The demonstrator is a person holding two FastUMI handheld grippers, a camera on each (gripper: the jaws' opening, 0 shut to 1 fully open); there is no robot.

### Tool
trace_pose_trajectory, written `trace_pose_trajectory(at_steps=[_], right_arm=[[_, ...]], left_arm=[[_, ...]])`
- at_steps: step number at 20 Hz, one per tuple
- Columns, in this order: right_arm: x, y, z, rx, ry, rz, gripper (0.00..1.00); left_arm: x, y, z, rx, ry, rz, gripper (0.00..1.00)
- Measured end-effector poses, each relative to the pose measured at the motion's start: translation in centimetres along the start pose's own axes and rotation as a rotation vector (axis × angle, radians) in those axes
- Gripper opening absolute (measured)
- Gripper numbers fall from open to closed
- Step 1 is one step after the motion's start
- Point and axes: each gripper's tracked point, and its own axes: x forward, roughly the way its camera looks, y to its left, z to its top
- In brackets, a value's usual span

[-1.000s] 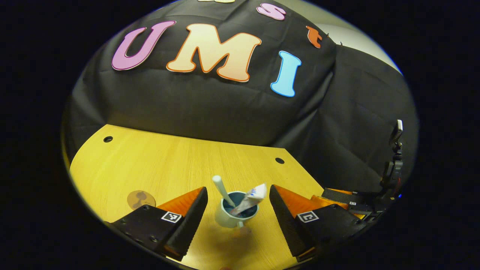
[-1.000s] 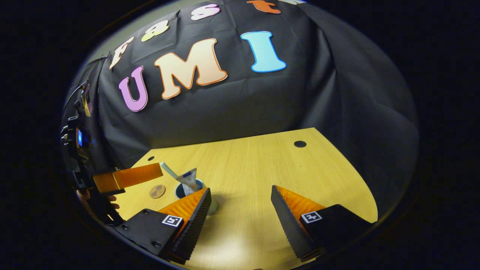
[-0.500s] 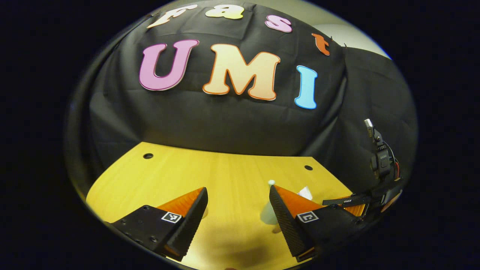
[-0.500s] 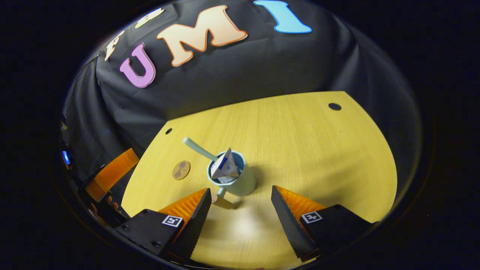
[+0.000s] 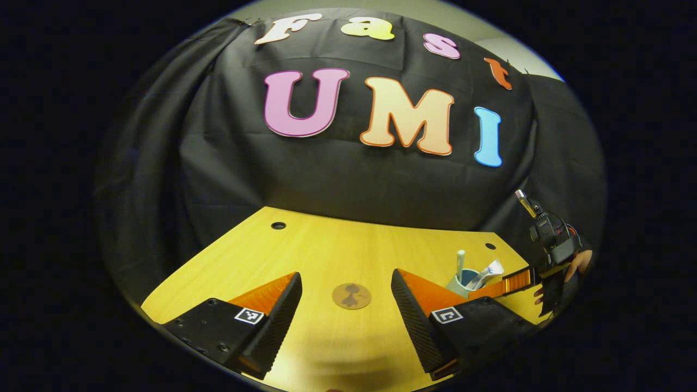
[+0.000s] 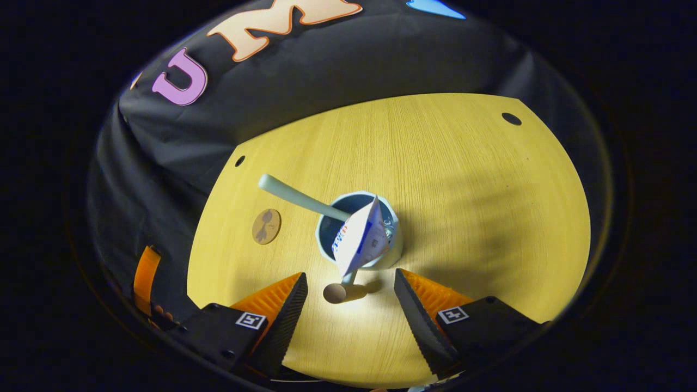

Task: Put the toothbrush and toothpaste on the desktop into the cup, then pick up the cup and place it on the coaster on the desktop.

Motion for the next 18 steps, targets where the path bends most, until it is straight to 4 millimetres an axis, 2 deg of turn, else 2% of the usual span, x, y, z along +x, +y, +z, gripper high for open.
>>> trace_pose_trajectory(at_steps=[3, 4, 6, 10, 11, 12, 13, 14, 17, 18], right_arm=[[1.9, -0.1, -0.3, -0.001, 0.062, -0.032, 0.94], [2.5, -0.4, -0.4, -0.005, 0.079, -0.047, 0.98], [3.4, -0.7, -0.8, -0.013, 0.107, -0.076, 0.99], [4.2, -1.1, -1.2, -0.025, 0.132, -0.116, 0.98], [4.4, -1.3, -1.2, -0.029, 0.136, -0.125, 0.94], [4.6, -1.3, -1.1, -0.032, 0.141, -0.126, 0.99], [4.6, -1.2, -1.2, -0.034, 0.143, -0.121, 0.94], [4.6, -1.4, -1.2, -0.042, 0.147, -0.129, 0.94], [4.3, -1.6, -1.4, -0.055, 0.157, -0.12, 0.81], [4.3, -1.5, -1.6, -0.054, 0.169, -0.109, 0.63]], left_arm=[[-0.8, 2.5, -0.7, -0.028, 0.013, 0.037, 0.95], [-1.1, 3.3, -1.0, -0.037, 0.015, 0.048, 0.95], [-1.6, 4.6, -1.2, -0.044, 0.016, 0.07, 0.95], [-2.0, 6.5, -1.5, -0.047, 0.017, 0.092, 0.95], [-2.1, 6.8, -1.4, -0.049, 0.018, 0.094, 0.95], [-2.1, 7.0, -1.6, -0.052, 0.018, 0.096, 0.95], [-2.1, 7.2, -1.7, -0.055, 0.018, 0.098, 0.95], [-2.2, 7.4, -1.7, -0.058, 0.018, 0.098, 0.95], [-2.0, 7.6, -1.8, -0.059, 0.021, 0.095, 0.95], [-1.9, 7.7, -1.9, -0.057, 0.023, 0.093, 0.95]])
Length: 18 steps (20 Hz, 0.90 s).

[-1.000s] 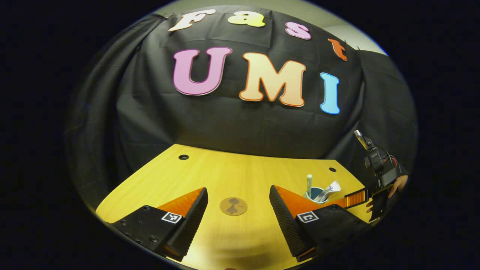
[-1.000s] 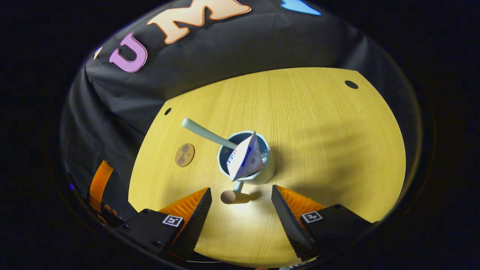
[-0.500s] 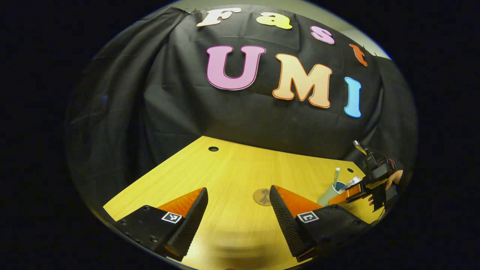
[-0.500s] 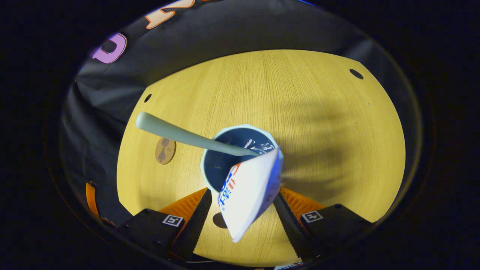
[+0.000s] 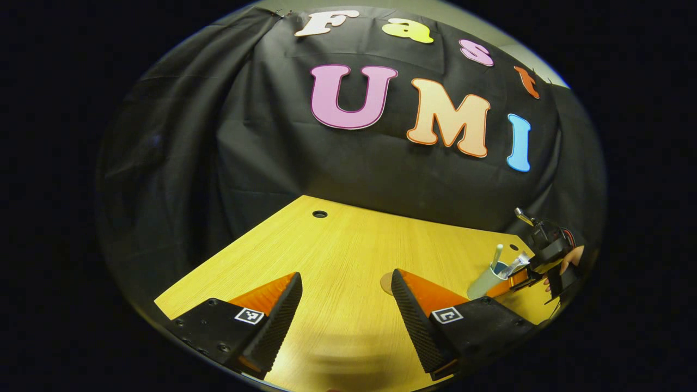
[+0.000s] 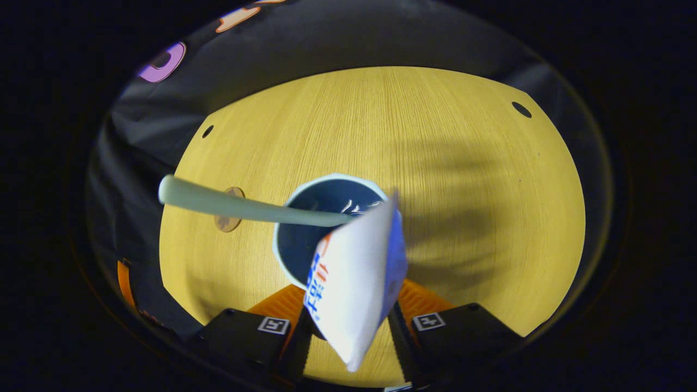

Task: Put the toothbrush and toothpaste on the desktop into the cup, then pick up the cup and place it on the coaster on the desktop.

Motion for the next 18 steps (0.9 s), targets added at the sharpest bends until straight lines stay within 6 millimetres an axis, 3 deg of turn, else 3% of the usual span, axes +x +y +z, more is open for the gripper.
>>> trace_pose_trajectory(at_steps=[1, 2, 4, 5, 6, 8, 11, 13, 14, 15, 18], right_arm=[[-0.1, 0.1, -0.2, -0.001, 0.008, -0.003, 0.57], [-0.2, 0.2, 0.0, -0.012, 0.006, -0.006, 0.36], [0.2, 0.4, -0.2, -0.029, 0.006, -0.013, 0.4], [0.3, 0.3, -0.3, -0.039, 0.01, -0.015, 0.34], [-0.1, 0.2, 0.0, -0.051, -0.004, -0.023, 0.37], [0.0, 0.8, 0.3, -0.053, -0.027, -0.011, 0.22], [0.0, 1.8, 0.2, -0.074, -0.027, 0.018, 0.24], [0.0, 3.7, 0.2, -0.079, -0.037, 0.038, 0.24], [0.0, 4.6, 0.4, -0.086, -0.042, 0.05, 0.19], [-0.2, 5.4, 0.6, -0.091, -0.048, 0.059, 0.24], [-0.3, 8.0, 1.4, -0.104, -0.058, 0.085, 0.24]], left_arm=[[0.2, 0.0, -0.1, 0.002, 0.003, -0.004, 0.95], [0.3, -0.1, 0.0, 0.003, 0.005, -0.008, 0.95], [0.5, -0.1, -0.1, 0.0, 0.009, -0.017, 0.95], [0.7, -0.2, -0.1, -0.002, 0.011, -0.021, 0.95], [0.9, -0.2, -0.1, -0.002, 0.011, -0.023, 0.95], [1.1, 0.0, -0.1, -0.001, 0.012, -0.027, 0.95], [1.4, 0.4, -0.1, 0.004, 0.017, -0.031, 0.95], [1.5, 0.8, 0.0, 0.001, 0.016, -0.031, 0.95], [1.5, 1.0, 0.0, 0.001, 0.017, -0.032, 0.95], [1.6, 1.3, 0.0, 0.001, 0.019, -0.032, 0.95], [1.7, 2.3, 0.1, -0.008, 0.021, -0.03, 0.95]])
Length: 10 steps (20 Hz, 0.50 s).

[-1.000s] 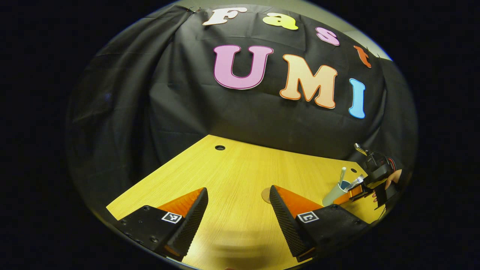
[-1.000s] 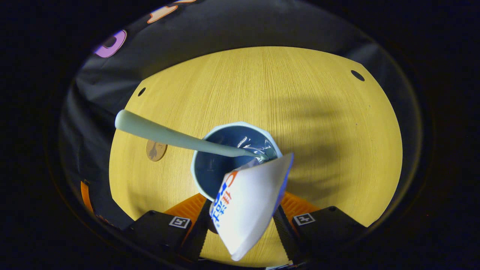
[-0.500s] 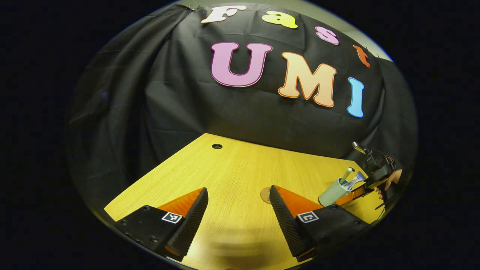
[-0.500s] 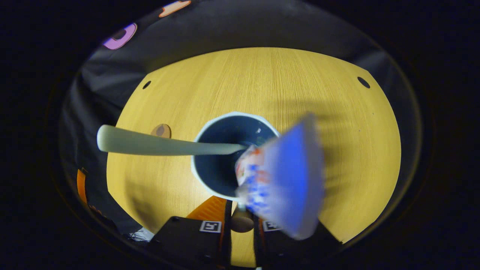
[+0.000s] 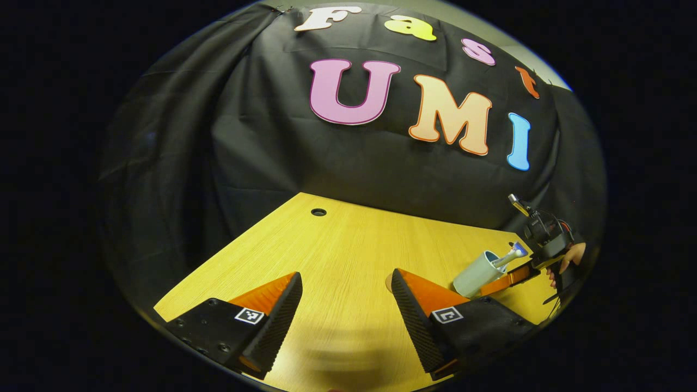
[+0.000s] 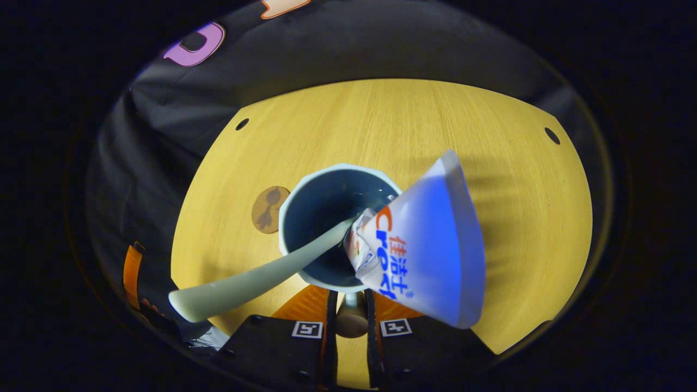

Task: Put the toothbrush and toothpaste on the desktop into the cup, then pick up the cup and place it on the coaster on the desktop.

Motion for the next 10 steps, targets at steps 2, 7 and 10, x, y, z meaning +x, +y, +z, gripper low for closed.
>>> trace_pose_trajectory(at_steps=[2, 7, 10], right_arm=[[0.3, 1.7, 0.5, -0.015, -0.002, 0.013, 0.24], [1.3, 6.0, 1.9, -0.075, -0.013, 0.034, 0.24], [1.9, 8.1, 2.6, -0.117, -0.013, 0.039, 0.24]], left_arm=[[0.0, 0.8, 0.0, -0.006, -0.001, 0.006, 0.95], [-0.1, 3.2, 0.1, -0.009, 0.001, 0.026, 0.95], [-0.5, 4.5, -0.1, -0.017, 0.006, 0.042, 0.95]])
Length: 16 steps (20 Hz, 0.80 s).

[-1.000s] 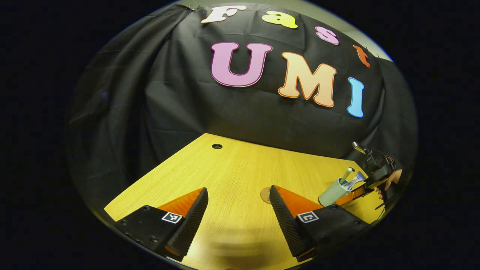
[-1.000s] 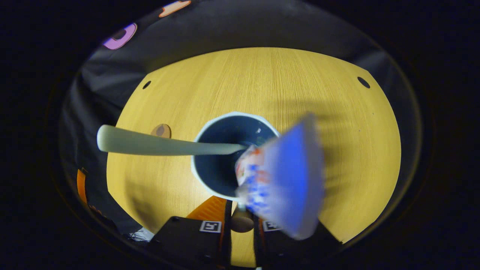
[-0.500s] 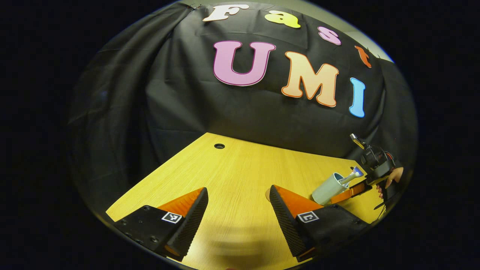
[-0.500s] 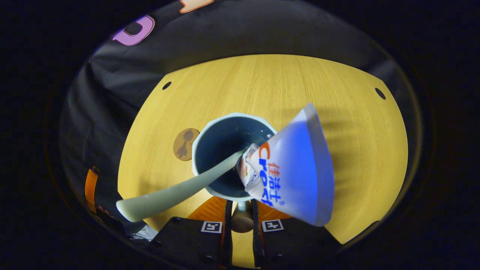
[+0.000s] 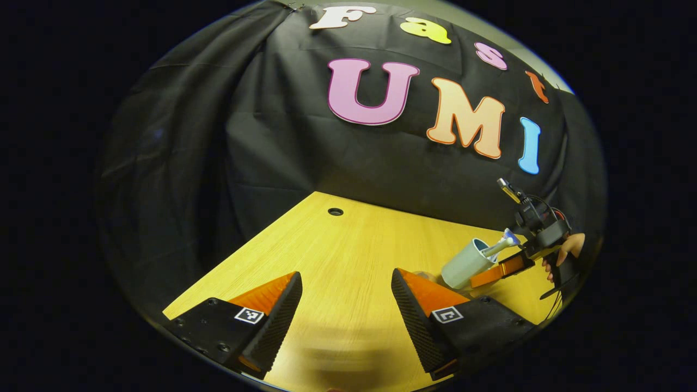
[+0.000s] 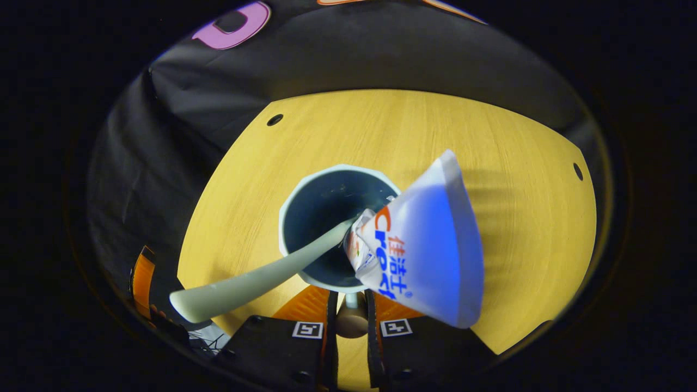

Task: Put the toothbrush and toothpaste on the desktop into the cup, then pick up the cup and place it on the coaster on the desktop.

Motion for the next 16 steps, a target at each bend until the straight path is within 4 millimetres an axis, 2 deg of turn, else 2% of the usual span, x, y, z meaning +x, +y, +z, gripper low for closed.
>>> trace_pose_trajectory(at_steps=[4, 6, 7, 8, 9, 10, 11, 12, 13, 14, 16], right_arm=[[1.9, 2.0, 0.6, -0.06, 0.017, -0.011, 0.24], [1.7, 2.1, 0.4, -0.075, 0.031, -0.016, 0.24], [2.1, 2.3, 0.4, -0.084, 0.04, -0.022, 0.19], [2.4, 2.5, 0.3, -0.095, 0.05, -0.032, 0.24], [3.0, 3.0, 0.2, -0.106, 0.06, -0.044, 0.19], [3.3, 3.5, 0.3, -0.115, 0.065, -0.056, 0.24], [3.2, 3.5, 0.4, -0.125, 0.055, -0.064, 0.24], [2.9, 3.6, 0.1, -0.122, 0.059, -0.071, 0.19], [2.7, 3.3, 0.2, -0.111, 0.06, -0.07, 0.2], [2.5, 2.9, 0.2, -0.105, 0.057, -0.06, 0.28], [0.8, 2.6, 0.8, -0.087, 0.016, -0.03, 0.29]], left_arm=[[-0.3, 1.9, -0.3, -0.013, 0.006, 0.028, 0.95], [-0.4, 2.9, -0.2, -0.021, 0.003, 0.042, 0.95], [-0.4, 3.3, -0.2, -0.025, 0.003, 0.049, 0.95], [-0.5, 3.5, -0.7, -0.028, 0.004, 0.057, 0.95], [-0.4, 3.9, -0.7, -0.032, 0.003, 0.063, 0.95], [-0.5, 4.2, -0.8, -0.036, 0.004, 0.068, 0.95], [-0.5, 4.4, -0.7, -0.04, 0.003, 0.071, 0.95], [-0.4, 4.5, -0.8, -0.043, 0.002, 0.072, 0.95], [-0.3, 4.4, -0.8, -0.043, 0.004, 0.071, 0.95], [-0.1, 4.4, -0.8, -0.041, 0.006, 0.069, 0.95], [0.2, 4.1, -0.5, -0.03, 0.003, 0.06, 0.95]])
